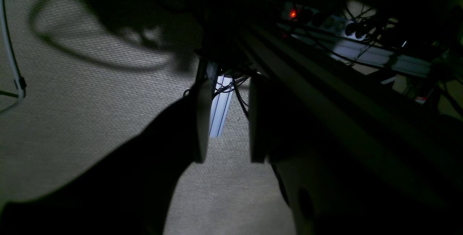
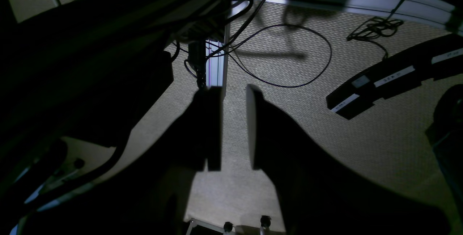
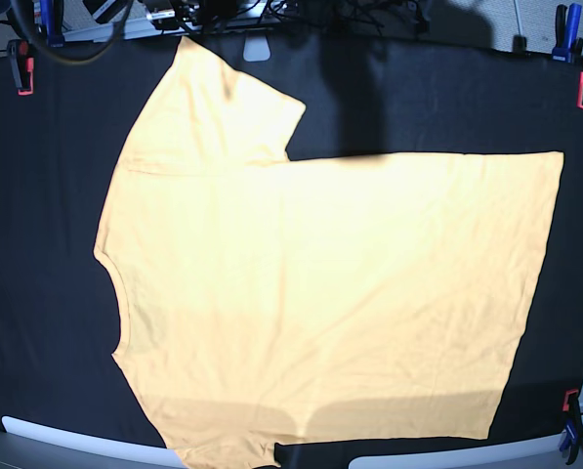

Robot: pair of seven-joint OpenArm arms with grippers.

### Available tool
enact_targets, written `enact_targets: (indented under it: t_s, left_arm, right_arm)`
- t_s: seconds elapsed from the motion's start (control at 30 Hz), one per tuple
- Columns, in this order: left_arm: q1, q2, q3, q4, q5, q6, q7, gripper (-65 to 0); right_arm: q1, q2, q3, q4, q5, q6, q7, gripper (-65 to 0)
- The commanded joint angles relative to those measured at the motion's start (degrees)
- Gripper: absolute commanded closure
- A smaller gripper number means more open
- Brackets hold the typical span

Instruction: Layout the t-shirt on the table in an organized manner, then fold the t-shirt properly

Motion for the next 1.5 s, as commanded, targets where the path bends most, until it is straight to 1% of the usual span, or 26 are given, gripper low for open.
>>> enact_targets:
  t_s: [0.0,0.23,0.37,0.5,0.87,0.97,1.03,1.13,1.23,1.33,1.47]
  left_arm:
    - [0.33,-0.02,0.09,0.17,-0.07,-0.13,-0.63,-16.4]
    - [0.35,-0.02,0.09,0.17,-0.07,-0.15,-0.57,-16.4]
    - [0.26,-0.04,0.09,0.26,-0.04,-0.15,1.73,-16.3]
    - [0.31,-0.04,0.09,0.24,-0.02,-0.15,1.70,-16.3]
    - [0.92,-0.04,0.09,0.59,0.07,-0.20,0.52,-16.4]
    - [2.62,-0.02,0.11,2.67,3.78,-0.39,-0.31,-16.3]
    - [4.35,-0.04,0.31,4.90,4.66,-1.44,-1.09,-16.3]
    - [7.41,-1.01,3.28,9.05,4.37,-4.76,-1.29,-16.3]
    - [10.88,-2.45,8.35,14.34,1.92,-4.87,0.70,-16.3]
    - [15.13,-4.22,12.37,21.09,-1.31,-4.90,2.34,-16.3]
    - [21.94,-5.86,13.97,31.82,-5.18,-4.87,2.40,-16.4]
  right_arm:
    - [0.11,0.31,-0.07,0.44,0.15,0.39,0.28,-11.6]
    - [-0.07,0.31,-0.07,0.46,0.15,0.39,0.57,-11.6]
    - [-0.52,0.33,-0.07,0.46,0.11,0.42,1.95,-11.6]
    - [-0.83,0.31,-0.07,0.46,0.15,0.42,2.80,-11.6]
    - [-2.12,0.85,-0.07,0.46,0.11,0.46,2.71,-11.6]
    - [-3.37,1.75,-0.07,0.85,0.09,0.50,2.82,-11.5]
    - [-4.50,2.45,-0.07,1.95,0.13,1.14,2.82,-11.5]
    - [-6.80,3.67,-0.07,5.60,0.17,3.98,2.58,-11.5]
    - [-10.03,4.83,-0.07,11.56,0.83,5.66,0.90,-11.5]
    - [-14.23,6.38,-0.07,19.17,5.92,5.73,-0.96,-11.5]
    - [-20.68,9.25,-0.07,30.71,10.05,7.74,-3.28,-11.5]
